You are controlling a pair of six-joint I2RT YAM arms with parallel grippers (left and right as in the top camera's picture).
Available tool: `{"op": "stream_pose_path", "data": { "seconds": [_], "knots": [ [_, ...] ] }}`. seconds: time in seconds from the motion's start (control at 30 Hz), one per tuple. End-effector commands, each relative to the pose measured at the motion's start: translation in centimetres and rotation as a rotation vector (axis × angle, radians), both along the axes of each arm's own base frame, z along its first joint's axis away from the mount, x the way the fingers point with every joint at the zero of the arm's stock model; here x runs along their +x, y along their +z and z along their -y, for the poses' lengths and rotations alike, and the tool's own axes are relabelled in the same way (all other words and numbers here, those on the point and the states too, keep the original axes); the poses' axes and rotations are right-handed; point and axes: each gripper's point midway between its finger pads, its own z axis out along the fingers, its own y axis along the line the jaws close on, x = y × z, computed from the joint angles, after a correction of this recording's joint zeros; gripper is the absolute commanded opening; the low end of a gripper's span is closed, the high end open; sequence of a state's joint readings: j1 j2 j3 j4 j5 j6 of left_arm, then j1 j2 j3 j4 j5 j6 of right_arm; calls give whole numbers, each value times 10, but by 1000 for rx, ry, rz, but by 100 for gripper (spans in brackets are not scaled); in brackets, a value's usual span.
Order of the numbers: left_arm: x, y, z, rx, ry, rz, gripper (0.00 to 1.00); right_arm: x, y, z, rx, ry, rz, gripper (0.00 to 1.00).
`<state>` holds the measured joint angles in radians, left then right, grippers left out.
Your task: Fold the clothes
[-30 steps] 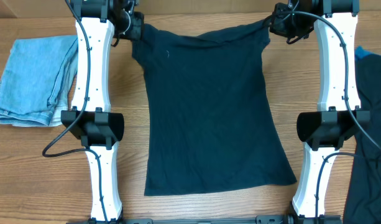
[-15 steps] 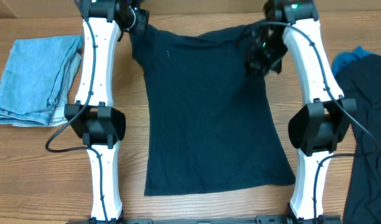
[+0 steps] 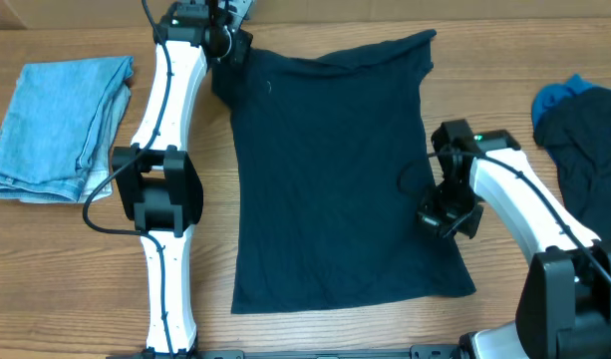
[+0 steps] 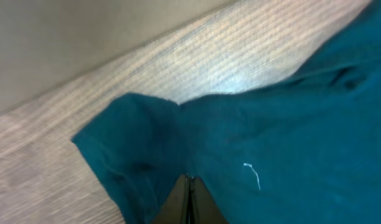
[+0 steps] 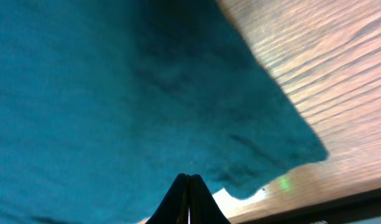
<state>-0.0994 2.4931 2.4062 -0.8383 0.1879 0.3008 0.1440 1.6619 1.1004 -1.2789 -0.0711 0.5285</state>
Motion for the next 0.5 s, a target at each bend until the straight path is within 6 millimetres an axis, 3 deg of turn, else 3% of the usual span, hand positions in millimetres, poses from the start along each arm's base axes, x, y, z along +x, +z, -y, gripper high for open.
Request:
{"op": "stream_pose_path", "data": {
  "seconds": [0.0, 0.17, 0.47],
  "knots": [
    [0, -32, 10, 16, -69, 6, 4, -13, -24, 0, 0, -56, -7, 4],
    [7, -69, 12, 12, -72, 54, 4, -21, -49, 5, -28, -109, 10, 4],
    [-4, -138, 9, 35, -74, -36, 4, -26, -64, 10, -62, -178, 27, 4]
  ]
}}
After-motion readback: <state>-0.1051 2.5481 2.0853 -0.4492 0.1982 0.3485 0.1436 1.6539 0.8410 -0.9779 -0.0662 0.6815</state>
